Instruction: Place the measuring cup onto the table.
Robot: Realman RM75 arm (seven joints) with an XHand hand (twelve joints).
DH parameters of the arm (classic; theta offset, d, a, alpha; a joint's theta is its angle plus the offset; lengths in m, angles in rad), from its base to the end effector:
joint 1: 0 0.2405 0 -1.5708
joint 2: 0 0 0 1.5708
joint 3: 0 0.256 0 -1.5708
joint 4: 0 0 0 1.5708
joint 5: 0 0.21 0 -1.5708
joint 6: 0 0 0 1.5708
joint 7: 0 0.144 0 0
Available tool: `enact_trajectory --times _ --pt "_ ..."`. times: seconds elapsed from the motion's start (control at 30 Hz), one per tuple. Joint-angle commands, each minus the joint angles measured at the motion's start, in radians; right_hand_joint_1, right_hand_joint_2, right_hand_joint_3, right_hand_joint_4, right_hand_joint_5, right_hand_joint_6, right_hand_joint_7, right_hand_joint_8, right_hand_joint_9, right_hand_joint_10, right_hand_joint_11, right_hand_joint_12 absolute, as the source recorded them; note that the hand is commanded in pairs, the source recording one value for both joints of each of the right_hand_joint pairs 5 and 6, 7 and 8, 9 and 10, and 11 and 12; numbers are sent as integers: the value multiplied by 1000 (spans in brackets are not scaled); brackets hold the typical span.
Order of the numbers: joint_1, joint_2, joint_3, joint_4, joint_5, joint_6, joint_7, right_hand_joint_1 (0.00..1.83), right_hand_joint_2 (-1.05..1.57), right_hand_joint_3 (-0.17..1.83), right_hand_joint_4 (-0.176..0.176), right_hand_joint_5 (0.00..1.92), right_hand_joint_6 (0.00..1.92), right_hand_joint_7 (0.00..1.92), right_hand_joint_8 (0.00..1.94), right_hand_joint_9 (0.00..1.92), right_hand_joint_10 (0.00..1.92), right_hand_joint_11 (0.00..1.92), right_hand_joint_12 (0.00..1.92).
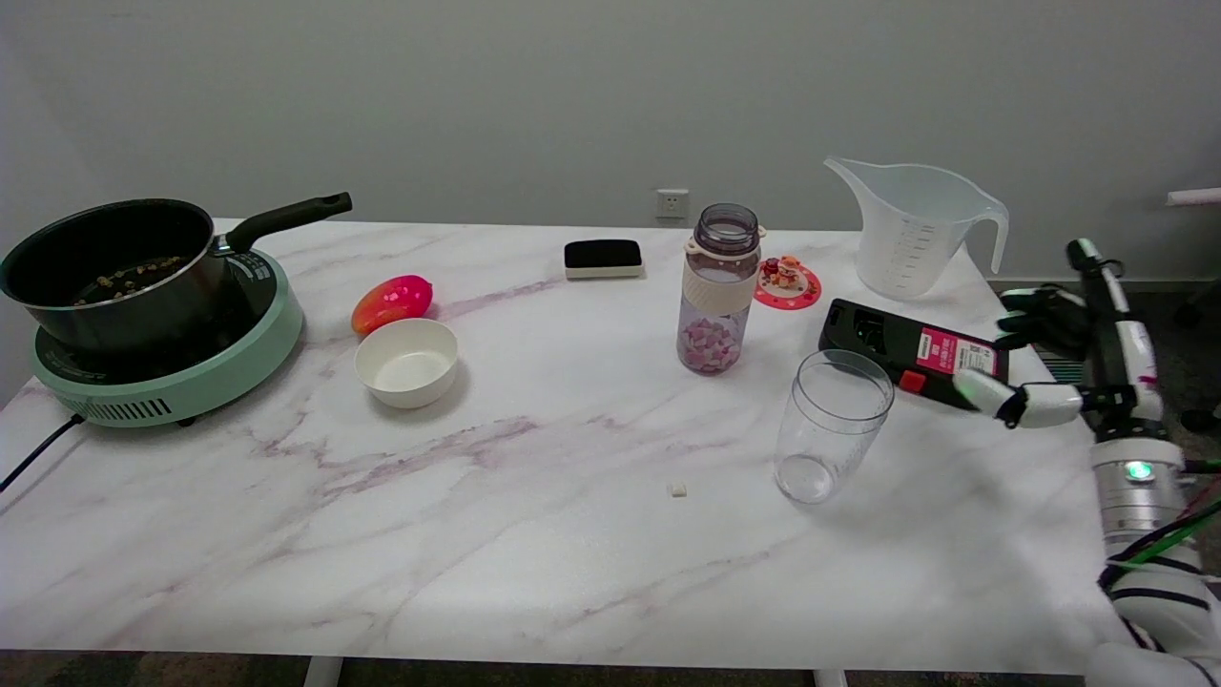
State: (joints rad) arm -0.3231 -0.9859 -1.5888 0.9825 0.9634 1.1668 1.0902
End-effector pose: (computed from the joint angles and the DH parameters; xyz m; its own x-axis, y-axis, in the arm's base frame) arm -0.2996 -0.1798 0.5155 0.3440 0.6106 0.7133 -0.8666 -0.0860 0.4915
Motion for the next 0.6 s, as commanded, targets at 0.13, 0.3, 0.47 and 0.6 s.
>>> enact_trajectory --times 0.13,0.3,0.47,0.6 --pt "-122 101 392 6 -61 -134 -50 1338 -88 930 0 90 90 793 793 909 909 964 964" --pt "-123 101 464 -25 -155 -138 -52 1350 -134 991 0 74 74 798 798 917 917 976 976" --pt "-122 101 508 -54 -219 -142 -52 1354 -180 1053 0 58 58 770 770 910 910 981 981" --pt "-116 105 532 -83 -251 -137 -52 1355 -204 1093 0 51 51 750 750 899 899 978 978"
